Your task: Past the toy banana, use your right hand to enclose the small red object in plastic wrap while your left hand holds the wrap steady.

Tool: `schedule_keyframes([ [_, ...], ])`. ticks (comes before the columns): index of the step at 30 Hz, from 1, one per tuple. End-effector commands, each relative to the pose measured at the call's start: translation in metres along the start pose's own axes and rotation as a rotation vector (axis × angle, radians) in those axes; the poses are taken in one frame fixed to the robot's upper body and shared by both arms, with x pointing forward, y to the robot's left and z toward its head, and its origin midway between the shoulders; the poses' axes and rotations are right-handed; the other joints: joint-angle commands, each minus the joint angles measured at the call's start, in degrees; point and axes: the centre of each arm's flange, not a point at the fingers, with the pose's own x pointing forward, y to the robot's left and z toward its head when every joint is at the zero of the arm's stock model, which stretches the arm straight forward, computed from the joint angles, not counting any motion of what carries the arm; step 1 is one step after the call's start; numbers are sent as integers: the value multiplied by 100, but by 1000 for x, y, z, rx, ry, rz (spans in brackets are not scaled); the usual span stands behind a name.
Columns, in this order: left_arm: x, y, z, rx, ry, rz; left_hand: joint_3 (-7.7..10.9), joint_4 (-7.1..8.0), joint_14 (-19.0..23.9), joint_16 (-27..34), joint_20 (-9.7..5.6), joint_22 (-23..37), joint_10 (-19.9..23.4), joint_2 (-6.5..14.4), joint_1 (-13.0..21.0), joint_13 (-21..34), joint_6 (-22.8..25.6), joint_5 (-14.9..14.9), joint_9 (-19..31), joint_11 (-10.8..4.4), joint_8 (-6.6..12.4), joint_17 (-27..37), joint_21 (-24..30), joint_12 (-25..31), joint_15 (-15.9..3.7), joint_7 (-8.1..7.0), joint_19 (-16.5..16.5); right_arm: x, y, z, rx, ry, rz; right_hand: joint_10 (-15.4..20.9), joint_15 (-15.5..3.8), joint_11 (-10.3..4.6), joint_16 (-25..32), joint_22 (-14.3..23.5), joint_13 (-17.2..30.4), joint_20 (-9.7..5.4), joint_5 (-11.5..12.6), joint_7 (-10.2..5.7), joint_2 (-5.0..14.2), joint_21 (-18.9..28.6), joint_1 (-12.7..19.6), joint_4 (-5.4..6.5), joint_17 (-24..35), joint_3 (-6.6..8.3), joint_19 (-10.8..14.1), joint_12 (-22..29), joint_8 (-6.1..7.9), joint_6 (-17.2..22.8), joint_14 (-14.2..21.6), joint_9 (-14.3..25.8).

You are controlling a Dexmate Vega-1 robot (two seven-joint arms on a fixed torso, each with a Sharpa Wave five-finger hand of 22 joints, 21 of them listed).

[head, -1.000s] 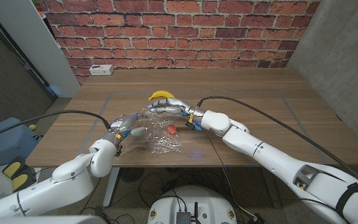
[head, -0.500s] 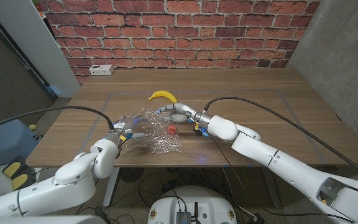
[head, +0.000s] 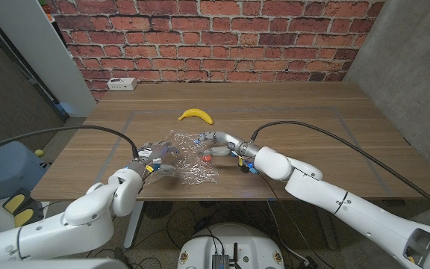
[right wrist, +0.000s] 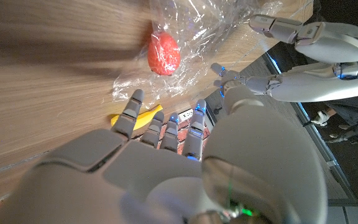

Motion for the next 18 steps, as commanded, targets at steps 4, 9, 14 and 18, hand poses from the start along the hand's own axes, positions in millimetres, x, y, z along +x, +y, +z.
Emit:
schedule_keyframes([
  [4, -1, -5, 7, 54, -30, -59, 7, 7, -103, 25, 13, -4, -96, 82, 220, 16, -17, 8, 25, -25, 13, 15, -35, 46, 51, 3, 3, -28, 17, 2, -122, 172, 42, -390, 48, -93, 37, 30, 30, -60, 30, -456, -88, -169, 498, -24, 20, 298, -217, -15, -34, -206, -328, 23],
  [9, -2, -6, 9, 52, -47, -74, 14, 9, -131, 28, 20, -5, -148, 125, 309, 14, 0, -8, 27, -17, 21, 14, -50, 43, 71, 3, 10, -35, 22, 3, -146, 216, 72, -660, 57, -195, 51, 33, 31, -58, 20, -566, -162, -267, 720, -8, 30, 425, -331, -17, -66, -444, -509, 32],
  [14, -4, -8, 10, 48, -52, -82, 30, 12, -159, 33, 22, -8, -164, 192, 424, 11, 92, -33, 35, -21, 58, 11, -69, 57, 68, 10, 22, -39, 29, 5, -163, 249, 108, -1004, 13, -353, 59, 34, 31, -96, -16, -577, -148, -365, 1037, 9, 16, 534, -458, -24, -35, -583, -712, 51],
  [18, -6, -9, 11, 48, -50, -81, 47, 14, -162, 50, 22, -11, -143, 288, 592, 5, 292, -86, 46, -22, 127, 7, -99, 91, 64, 14, 43, -40, 33, 7, -173, 252, 130, -1300, -13, -417, 51, 32, 29, -74, -24, -579, -138, -441, 1165, 50, 7, 517, -604, -38, -23, -692, -900, 63],
])
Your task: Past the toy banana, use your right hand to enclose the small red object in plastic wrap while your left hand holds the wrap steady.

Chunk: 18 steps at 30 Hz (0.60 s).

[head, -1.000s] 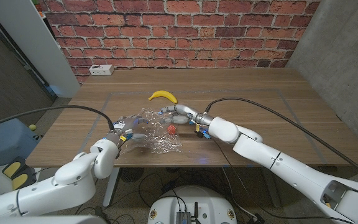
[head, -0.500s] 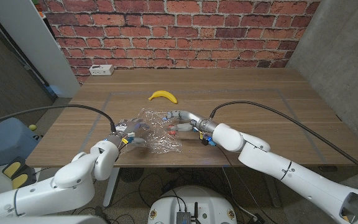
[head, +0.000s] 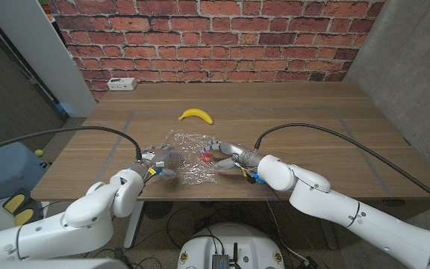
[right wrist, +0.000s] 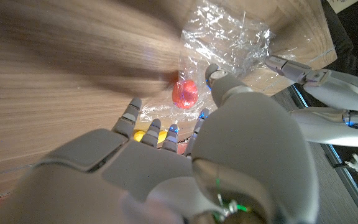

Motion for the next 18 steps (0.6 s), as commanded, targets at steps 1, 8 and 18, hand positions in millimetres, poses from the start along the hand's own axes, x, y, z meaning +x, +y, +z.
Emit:
schedule_keyframes([
  [1, -4, -4, 4, 2, -12, -20, 49, 14, -30, 58, 14, 16, 21, 70, 215, 4, 247, -65, 23, -33, 95, 6, -34, 78, -30, 4, 72, -11, 12, 5, -54, 63, 61, -375, -25, -69, 26, 5, 30, 26, -19, -3, 26, -83, 161, 48, 7, 20, -197, -26, 51, -110, -225, 44],
  [8, -7, -8, 4, -2, -3, -14, 32, 19, 37, 84, -1, 14, 146, 231, 533, -6, 827, -171, 37, -2, 260, -2, -88, 142, -41, 10, 154, -13, 22, 13, -62, 26, 106, -635, -70, -130, 22, 1, 30, -10, 6, -5, 90, -137, 288, 60, 5, 11, -358, -11, 103, -116, -405, 80],
  [18, -8, -12, 3, 1, 16, -3, -40, 28, 171, 100, 19, 18, 322, 433, 859, -15, 1583, -193, 36, 26, 424, -9, -134, 192, -88, 7, 299, -13, 32, 26, -29, -61, 120, -647, -142, -248, 64, -4, 25, -62, 25, -2, 147, -128, 399, 60, -2, 7, -361, 42, 188, 14, -392, 119],
])
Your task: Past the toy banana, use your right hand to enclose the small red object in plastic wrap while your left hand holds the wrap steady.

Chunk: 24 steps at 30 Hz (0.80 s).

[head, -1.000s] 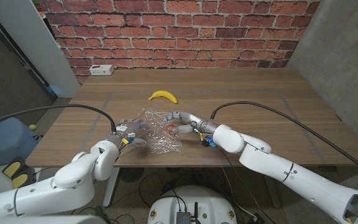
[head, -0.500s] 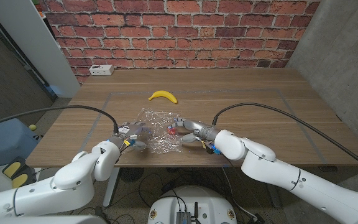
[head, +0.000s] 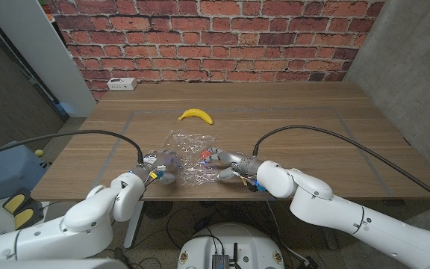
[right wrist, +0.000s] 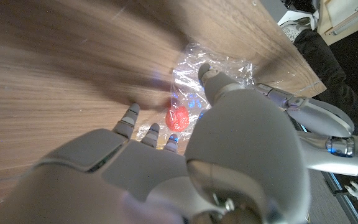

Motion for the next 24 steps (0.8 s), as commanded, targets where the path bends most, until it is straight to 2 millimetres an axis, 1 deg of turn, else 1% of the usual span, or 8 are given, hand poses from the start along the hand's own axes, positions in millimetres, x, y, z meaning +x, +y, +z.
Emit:
schedule_keyframes([
  [1, -3, -7, -1, -2, 23, 10, -46, 29, 78, 35, 13, 18, 111, 76, 191, -2, 319, -10, 9, -15, 76, 5, -32, 50, -4, -1, 77, -1, 13, 19, 12, -98, 38, -45, -54, -50, 66, 12, 24, -24, 45, 1, 12, 0, 76, 20, 13, -2, -17, 41, 89, 135, -17, 35],
  [10, -2, -7, -3, 41, 57, 21, -66, 32, 162, 44, -3, 22, 221, 213, 332, -6, 610, 13, 1, -17, 111, 2, -30, 73, -70, -3, 175, 8, 22, 19, 25, -116, 22, -72, -93, -91, 81, 6, 11, -68, 42, 2, 65, -10, 180, 34, -2, -31, -68, 80, 192, 382, -56, 62],
  [15, -1, -6, -3, 55, 66, 36, -107, 55, 215, 49, -13, 25, 306, 284, 364, -9, 812, 10, -4, -32, 137, 2, -40, 90, -109, 8, 203, 14, 30, 18, -68, -84, -91, 121, -107, -53, 167, 1, -7, -80, 20, 3, -7, 58, 140, 85, -23, -186, 116, 172, 259, 655, 114, 43],
  [18, -1, -6, -3, 60, 69, 47, -142, 75, 254, 52, -19, 29, 347, 351, 378, -11, 989, 6, -7, -17, 162, 2, -45, 92, -121, 11, 228, 16, 38, 15, -125, -77, -203, 529, -201, -167, 295, 5, -36, -173, 71, 9, -111, 140, 37, 156, -36, -463, 447, 295, 348, 1125, 421, 1],
  [20, 0, -5, -3, 62, 70, 51, -173, 100, 272, 50, -16, 32, 390, 420, 373, -13, 1143, 1, -9, -23, 185, 4, -51, 97, -115, 48, 242, 17, 42, 12, -138, -79, -273, 907, -269, -232, 396, 12, -60, -259, 123, 10, -104, 182, 37, 172, -34, -659, 710, 368, 496, 1772, 675, -31],
  [22, 1, -5, -3, 63, 71, 55, -212, 116, 281, 43, -16, 34, 448, 488, 368, -15, 1332, -7, -11, -28, 218, 3, -60, 105, -109, 125, 251, 19, 48, 8, -147, -86, -355, 1195, -366, -285, 499, 15, -72, -331, 142, 17, -78, 213, 59, 176, -22, -772, 903, 422, 589, 2217, 924, -56],
  [23, 1, -5, -3, 66, 72, 57, -226, 126, 289, 44, -18, 35, 461, 511, 360, -15, 1398, -11, -10, -32, 231, 4, -59, 105, -116, 125, 263, 20, 50, 7, -150, -92, -389, 1521, -449, -339, 590, 19, -80, -355, 151, 6, -55, 226, 91, 173, -2, -886, 1053, 479, 651, 2628, 1115, -90],
  [24, 2, -4, -3, 67, 73, 62, -263, 146, 314, 46, -23, 37, 484, 574, 340, -16, 1602, -20, -6, -41, 282, 3, -65, 100, -118, 197, 274, 21, 52, 5, -149, -98, -430, 1747, -481, -367, 627, 22, -83, -379, 152, 23, -46, 242, 115, 171, 7, -963, 1171, 516, 703, 2940, 1182, -108],
])
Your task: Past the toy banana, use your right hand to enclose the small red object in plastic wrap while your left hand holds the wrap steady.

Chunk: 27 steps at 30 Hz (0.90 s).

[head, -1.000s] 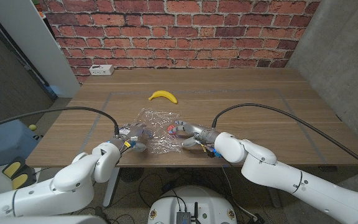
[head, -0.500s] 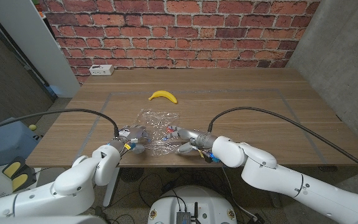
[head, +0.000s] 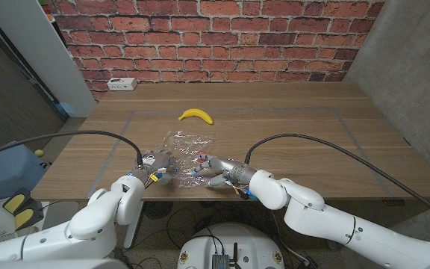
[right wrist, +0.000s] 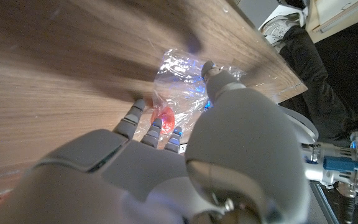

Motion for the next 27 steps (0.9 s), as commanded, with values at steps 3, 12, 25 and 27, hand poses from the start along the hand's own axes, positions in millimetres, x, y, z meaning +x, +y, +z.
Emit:
schedule_keyframes([
  [3, 3, 4, 0, 28, 18, 45, -129, 61, 137, 27, 17, 25, 215, 266, -50, 8, 618, -37, 23, -50, 161, 2, -46, 40, -17, 204, 93, 7, 31, -12, -88, -29, -415, 1463, -523, -198, 466, 27, -24, -242, 35, 273, 69, 144, 126, 25, 116, -496, 810, 253, 428, 2119, 895, -81],
  [12, -1, 11, -3, -24, 14, 85, -178, 87, 165, 25, 4, 29, 255, 353, -79, 8, 671, -36, 39, -44, 152, 2, -37, 34, -6, 218, 142, 2, 22, -16, 29, -60, -652, 1995, -709, -106, 710, 37, -21, -337, 45, 436, 195, 232, 150, 54, 203, -619, 1150, 348, 390, 2336, 1260, -105],
  [25, -6, 23, -20, -251, -50, 131, -254, 50, 259, 26, -30, 34, 425, 440, -69, 7, 745, -40, 75, 0, 141, -10, -37, 56, -31, 461, 194, -3, 0, -22, 125, -75, -846, 2104, -702, -44, 781, 40, -16, -254, 65, 507, 250, 215, 160, 59, 254, -665, 1150, 344, 335, 2288, 1306, -96],
  [27, -5, 24, -21, -266, -53, 139, -260, 40, 275, 25, -37, 35, 462, 453, -58, 7, 753, -38, 82, 6, 139, -12, -32, 62, -40, 517, 214, -2, -2, -23, 118, -71, -844, 2115, -702, -20, 788, 40, -16, -248, 70, 525, 265, 213, 159, 63, 262, -669, 1151, 342, 332, 2289, 1304, -93],
])
